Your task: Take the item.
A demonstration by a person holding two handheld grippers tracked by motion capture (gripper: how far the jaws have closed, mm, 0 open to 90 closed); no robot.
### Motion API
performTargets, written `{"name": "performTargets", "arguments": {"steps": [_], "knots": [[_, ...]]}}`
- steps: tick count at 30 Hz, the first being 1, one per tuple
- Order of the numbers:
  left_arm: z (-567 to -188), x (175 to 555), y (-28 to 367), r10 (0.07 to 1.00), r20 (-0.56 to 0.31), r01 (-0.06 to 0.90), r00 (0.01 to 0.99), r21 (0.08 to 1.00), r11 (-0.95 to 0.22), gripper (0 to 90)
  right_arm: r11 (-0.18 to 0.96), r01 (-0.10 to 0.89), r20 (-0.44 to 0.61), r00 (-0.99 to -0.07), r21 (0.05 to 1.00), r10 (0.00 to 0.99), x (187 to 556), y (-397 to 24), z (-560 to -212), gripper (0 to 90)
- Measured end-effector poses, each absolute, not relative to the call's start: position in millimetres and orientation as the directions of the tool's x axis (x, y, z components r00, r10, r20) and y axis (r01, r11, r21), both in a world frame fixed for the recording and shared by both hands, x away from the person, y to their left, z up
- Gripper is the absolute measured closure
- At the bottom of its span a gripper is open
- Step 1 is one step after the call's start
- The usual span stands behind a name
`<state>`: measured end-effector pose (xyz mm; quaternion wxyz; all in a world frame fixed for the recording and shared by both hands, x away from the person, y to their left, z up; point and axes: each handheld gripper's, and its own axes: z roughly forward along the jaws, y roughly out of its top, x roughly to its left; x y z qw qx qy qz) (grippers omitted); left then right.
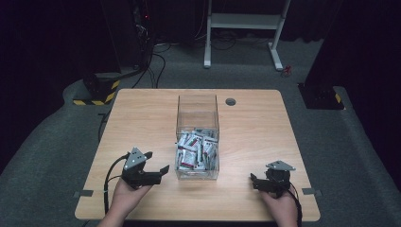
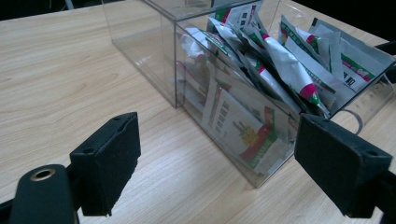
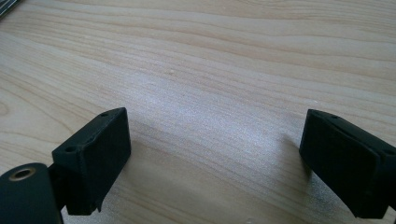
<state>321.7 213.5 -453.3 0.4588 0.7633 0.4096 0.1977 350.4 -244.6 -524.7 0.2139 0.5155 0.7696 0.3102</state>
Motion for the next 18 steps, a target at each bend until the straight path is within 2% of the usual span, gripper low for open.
{"name": "performTargets", "arguments": {"steps": [18], "knots": [[-438,329,194,0.784,-0.065,0.417,0.618,0.872,-0.256,15.1,0.275,0.660,-0.011,-0.375,0.699,0.927,351,-244,-525,8.5]]}}
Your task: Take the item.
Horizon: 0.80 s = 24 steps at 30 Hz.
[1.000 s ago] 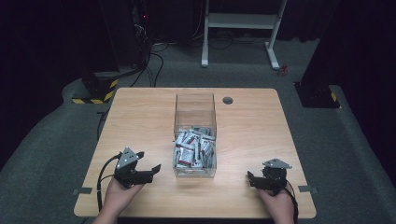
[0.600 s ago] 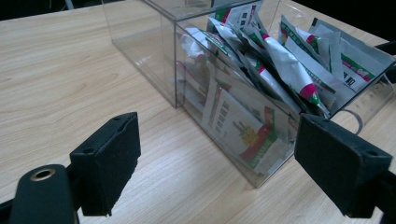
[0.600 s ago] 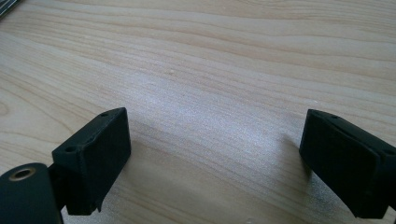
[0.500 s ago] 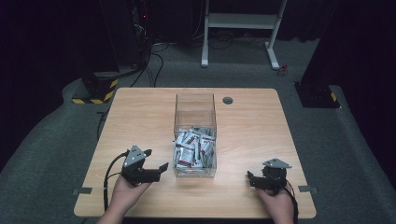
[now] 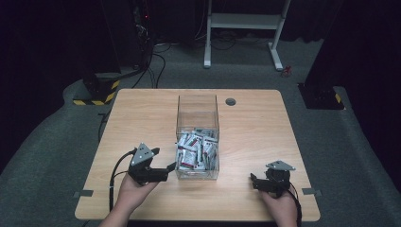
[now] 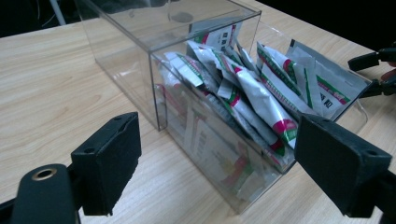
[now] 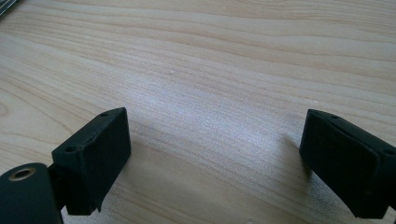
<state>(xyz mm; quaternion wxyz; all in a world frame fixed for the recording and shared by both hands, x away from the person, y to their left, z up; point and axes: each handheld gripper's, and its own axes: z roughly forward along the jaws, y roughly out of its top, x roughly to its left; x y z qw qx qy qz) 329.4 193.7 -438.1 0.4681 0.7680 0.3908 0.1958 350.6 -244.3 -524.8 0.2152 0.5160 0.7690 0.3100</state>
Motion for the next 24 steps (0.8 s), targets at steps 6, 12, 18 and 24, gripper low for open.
{"name": "performTargets", "arguments": {"steps": [6,12,18,24], "knots": [[-431,332,185,0.770,-0.074,0.404,0.633,0.881,-0.247,15.1,0.274,0.661,-0.010,-0.375,0.698,0.927,350,-244,-525,8.6],[-429,336,178,0.762,-0.082,0.406,0.642,0.880,-0.248,15.4,0.276,0.661,-0.010,-0.376,0.697,0.926,350,-244,-525,8.6],[-428,339,169,0.751,-0.083,0.413,0.656,0.871,-0.265,15.4,0.282,0.658,-0.011,-0.384,0.698,0.923,350,-244,-525,8.6],[-427,342,163,0.748,-0.081,0.412,0.659,0.871,-0.269,16.1,0.284,0.657,-0.012,-0.386,0.698,0.923,350,-244,-525,8.6]]}}
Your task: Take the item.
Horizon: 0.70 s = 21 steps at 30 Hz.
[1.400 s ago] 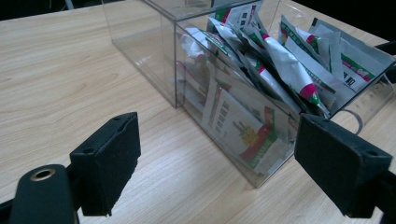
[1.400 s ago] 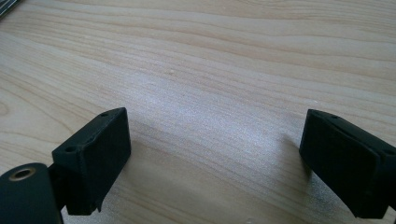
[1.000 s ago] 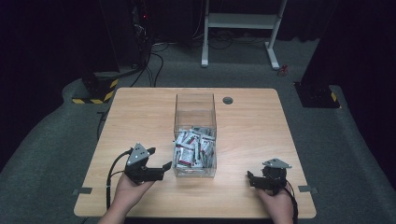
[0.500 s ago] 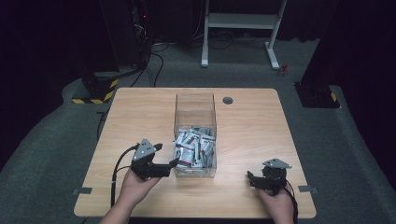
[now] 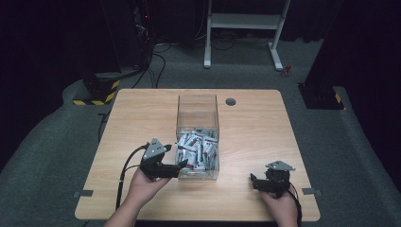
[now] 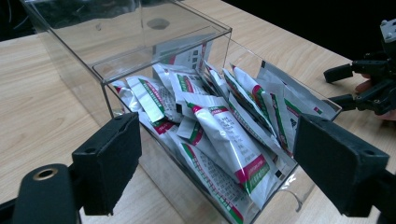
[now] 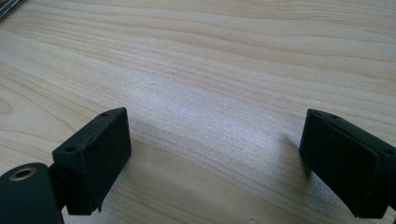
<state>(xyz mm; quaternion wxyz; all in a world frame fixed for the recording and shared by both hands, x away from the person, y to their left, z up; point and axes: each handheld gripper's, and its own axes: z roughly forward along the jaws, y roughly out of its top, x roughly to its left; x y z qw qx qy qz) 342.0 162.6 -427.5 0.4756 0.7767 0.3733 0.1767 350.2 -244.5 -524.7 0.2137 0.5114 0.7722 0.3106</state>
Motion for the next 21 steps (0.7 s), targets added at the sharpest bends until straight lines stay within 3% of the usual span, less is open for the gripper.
{"name": "performTargets", "arguments": {"steps": [21], "knots": [[-434,350,145,0.772,-0.038,0.428,0.634,0.849,-0.310,42.9,0.292,0.654,-0.014,-0.395,0.698,0.919,350,-244,-525,8.7]]}}
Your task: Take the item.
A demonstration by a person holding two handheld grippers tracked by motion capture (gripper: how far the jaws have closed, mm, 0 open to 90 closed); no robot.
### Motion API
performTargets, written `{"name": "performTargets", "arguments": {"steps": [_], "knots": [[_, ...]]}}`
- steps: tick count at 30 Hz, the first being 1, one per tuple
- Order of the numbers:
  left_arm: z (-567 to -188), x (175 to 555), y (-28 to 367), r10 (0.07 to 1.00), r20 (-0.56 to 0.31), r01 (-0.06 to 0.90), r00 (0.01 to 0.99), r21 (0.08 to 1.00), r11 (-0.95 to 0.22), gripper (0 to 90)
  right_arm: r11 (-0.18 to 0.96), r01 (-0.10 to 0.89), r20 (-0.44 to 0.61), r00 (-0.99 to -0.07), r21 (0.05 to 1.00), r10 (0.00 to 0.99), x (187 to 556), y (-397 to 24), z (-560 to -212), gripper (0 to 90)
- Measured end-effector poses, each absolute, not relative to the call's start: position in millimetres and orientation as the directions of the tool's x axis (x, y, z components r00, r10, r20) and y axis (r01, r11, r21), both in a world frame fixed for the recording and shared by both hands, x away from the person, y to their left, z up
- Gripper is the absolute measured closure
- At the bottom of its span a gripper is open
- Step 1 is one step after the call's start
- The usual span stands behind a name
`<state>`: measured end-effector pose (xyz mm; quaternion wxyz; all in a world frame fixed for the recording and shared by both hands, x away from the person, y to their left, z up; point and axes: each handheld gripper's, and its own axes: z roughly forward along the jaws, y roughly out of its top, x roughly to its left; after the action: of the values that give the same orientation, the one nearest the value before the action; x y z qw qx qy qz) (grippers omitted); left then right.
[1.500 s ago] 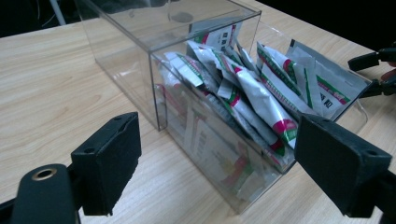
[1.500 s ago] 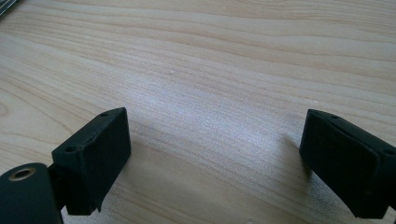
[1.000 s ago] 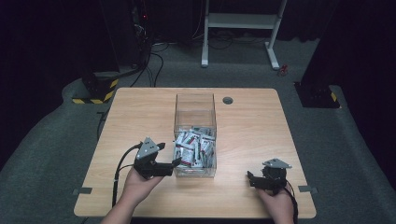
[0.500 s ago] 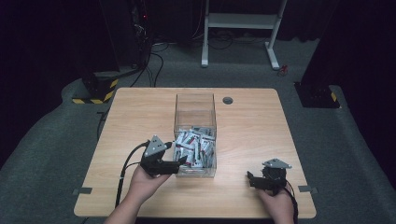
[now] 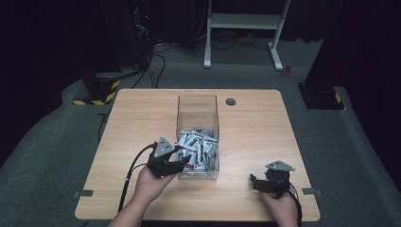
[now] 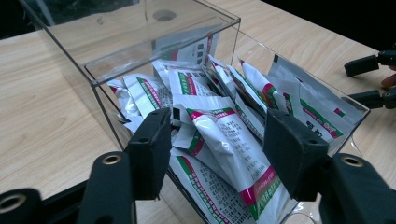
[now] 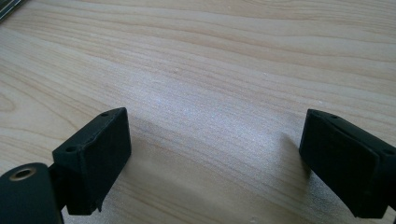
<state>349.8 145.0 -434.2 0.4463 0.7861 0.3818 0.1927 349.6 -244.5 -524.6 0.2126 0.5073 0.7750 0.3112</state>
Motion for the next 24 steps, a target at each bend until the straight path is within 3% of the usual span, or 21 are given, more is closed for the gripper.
{"name": "performTargets", "arguments": {"steps": [8,24], "knots": [[-438,346,141,0.785,-0.004,0.415,0.620,0.850,-0.323,50.9,0.292,0.654,-0.013,-0.397,0.698,0.918,349,-244,-525,8.7],[-446,341,142,0.770,-0.024,0.412,0.638,0.855,-0.314,64.3,0.293,0.653,-0.013,-0.398,0.698,0.917,349,-244,-525,8.8]]}}
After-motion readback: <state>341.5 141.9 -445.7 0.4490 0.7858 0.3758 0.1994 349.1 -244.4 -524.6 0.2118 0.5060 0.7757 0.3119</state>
